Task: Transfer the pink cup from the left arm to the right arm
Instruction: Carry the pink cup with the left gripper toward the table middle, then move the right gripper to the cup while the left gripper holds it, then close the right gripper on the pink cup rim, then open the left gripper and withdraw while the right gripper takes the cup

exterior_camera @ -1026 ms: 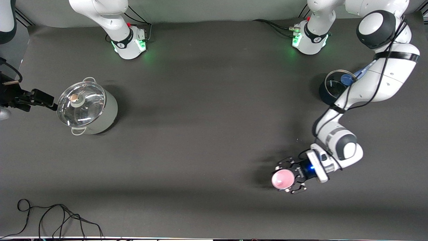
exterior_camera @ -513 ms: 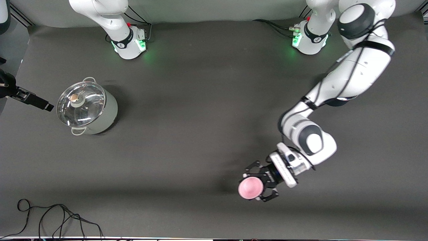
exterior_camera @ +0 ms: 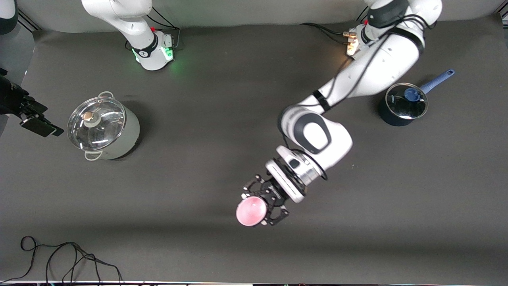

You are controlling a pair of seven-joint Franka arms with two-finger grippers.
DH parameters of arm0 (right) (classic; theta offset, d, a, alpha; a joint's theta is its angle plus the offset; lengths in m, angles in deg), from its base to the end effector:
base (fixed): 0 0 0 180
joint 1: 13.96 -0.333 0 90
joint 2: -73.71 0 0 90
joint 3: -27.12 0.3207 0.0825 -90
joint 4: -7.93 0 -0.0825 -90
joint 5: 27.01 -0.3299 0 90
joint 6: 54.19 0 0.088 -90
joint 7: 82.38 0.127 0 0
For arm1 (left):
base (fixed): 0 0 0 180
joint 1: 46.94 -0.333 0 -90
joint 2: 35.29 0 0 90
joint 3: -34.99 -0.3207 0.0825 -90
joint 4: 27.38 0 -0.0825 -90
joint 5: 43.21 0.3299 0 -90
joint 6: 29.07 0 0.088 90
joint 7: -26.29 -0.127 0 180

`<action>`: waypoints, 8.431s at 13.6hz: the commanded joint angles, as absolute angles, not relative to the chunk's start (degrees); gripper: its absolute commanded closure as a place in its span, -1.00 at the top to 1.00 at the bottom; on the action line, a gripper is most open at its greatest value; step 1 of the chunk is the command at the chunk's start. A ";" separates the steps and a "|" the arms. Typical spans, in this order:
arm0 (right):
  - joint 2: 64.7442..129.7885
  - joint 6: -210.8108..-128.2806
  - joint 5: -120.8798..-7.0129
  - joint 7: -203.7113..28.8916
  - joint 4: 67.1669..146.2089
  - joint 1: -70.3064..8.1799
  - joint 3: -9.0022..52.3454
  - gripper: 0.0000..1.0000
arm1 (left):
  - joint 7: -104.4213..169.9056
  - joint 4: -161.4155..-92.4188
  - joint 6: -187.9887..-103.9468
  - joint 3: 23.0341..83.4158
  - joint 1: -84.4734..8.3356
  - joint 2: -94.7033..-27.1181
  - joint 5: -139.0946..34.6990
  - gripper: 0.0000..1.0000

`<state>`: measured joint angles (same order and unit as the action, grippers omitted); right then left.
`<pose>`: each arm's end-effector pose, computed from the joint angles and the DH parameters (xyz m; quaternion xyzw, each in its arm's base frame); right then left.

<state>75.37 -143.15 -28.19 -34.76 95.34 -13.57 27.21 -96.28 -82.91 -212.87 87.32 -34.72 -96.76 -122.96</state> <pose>0.5080 0.0000 0.6119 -0.9139 0.4059 0.0050 0.0091 0.6590 -0.4057 0.3679 0.7074 -0.3226 0.5652 0.2756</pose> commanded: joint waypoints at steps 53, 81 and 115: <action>110.10 -149.29 -24.55 -8.37 55.65 -42.27 27.74 0.96 | -65.12 -72.82 -227.44 61.09 -6.78 -92.51 -118.35 -1.00; 109.49 -147.97 -22.27 -8.46 55.57 -43.76 28.00 -1.00 | -65.11 -72.91 -227.35 61.18 -6.87 -92.42 -118.35 -1.00; 99.83 -146.98 -24.73 -65.82 72.75 -10.54 27.12 -1.00 | -52.99 -90.58 -116.47 60.74 -67.05 -66.93 -75.84 1.00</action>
